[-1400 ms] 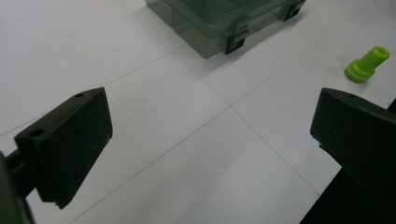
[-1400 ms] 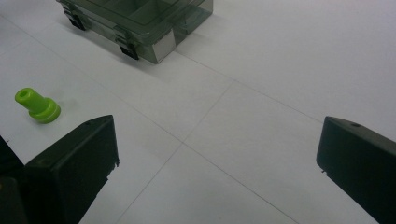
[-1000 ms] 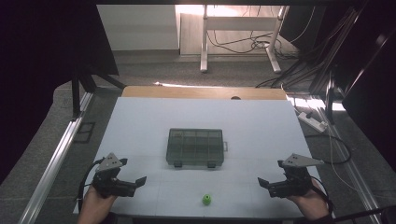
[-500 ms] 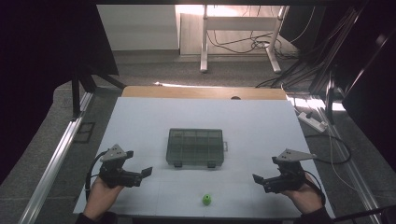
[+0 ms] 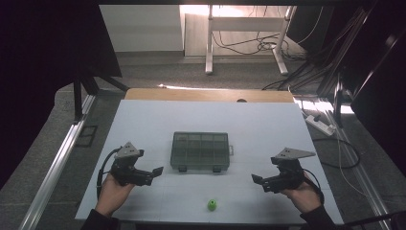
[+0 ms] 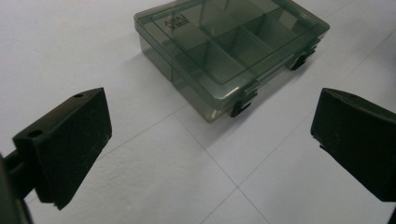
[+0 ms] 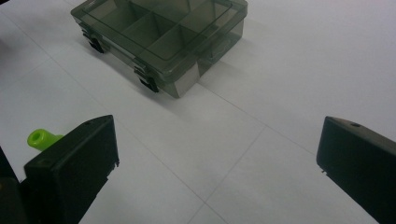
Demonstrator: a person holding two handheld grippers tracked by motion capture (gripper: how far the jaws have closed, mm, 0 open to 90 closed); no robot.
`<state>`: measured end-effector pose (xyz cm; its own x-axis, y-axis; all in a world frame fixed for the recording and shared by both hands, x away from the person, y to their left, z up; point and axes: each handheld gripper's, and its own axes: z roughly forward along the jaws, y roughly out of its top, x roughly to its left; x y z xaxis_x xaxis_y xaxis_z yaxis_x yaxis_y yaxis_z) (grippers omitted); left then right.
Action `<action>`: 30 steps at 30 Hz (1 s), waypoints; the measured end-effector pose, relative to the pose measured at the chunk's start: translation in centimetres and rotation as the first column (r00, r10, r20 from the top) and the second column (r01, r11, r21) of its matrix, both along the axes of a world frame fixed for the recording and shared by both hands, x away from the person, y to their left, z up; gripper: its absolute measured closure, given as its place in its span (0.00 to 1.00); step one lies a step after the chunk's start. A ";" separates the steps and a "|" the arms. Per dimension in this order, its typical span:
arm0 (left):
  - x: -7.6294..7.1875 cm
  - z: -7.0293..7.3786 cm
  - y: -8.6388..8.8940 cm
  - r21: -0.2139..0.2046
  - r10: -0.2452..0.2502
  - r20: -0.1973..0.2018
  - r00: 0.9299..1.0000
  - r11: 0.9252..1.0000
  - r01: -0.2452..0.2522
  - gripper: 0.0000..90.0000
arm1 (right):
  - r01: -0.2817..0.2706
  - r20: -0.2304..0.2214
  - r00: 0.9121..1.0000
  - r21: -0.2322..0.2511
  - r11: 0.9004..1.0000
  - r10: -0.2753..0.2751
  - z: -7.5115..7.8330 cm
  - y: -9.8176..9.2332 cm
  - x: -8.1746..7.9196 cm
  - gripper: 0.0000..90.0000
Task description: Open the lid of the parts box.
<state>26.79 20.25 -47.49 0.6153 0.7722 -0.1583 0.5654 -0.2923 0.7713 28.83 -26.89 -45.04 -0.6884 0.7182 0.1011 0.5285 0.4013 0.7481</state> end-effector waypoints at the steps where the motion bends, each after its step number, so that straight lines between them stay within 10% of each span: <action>1: 0.1 0.0 -0.1 0.003 0.000 -0.004 1.000 1.000 0.000 0.00 | -0.002 0.000 1.000 -0.002 1.000 0.002 0.0 0.2 0.1 0.00; 30: 3.0 -0.3 -2.1 0.003 -0.033 -0.050 0.998 0.999 0.034 0.00 | -0.069 0.009 0.998 -0.041 0.997 0.069 -0.5 4.2 2.8 0.00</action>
<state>29.83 18.10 -47.82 0.6323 0.7521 -0.1862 0.5927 -0.3147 0.7414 31.61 -22.72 -45.57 -0.7375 0.6722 0.0650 0.4904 0.4670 0.7358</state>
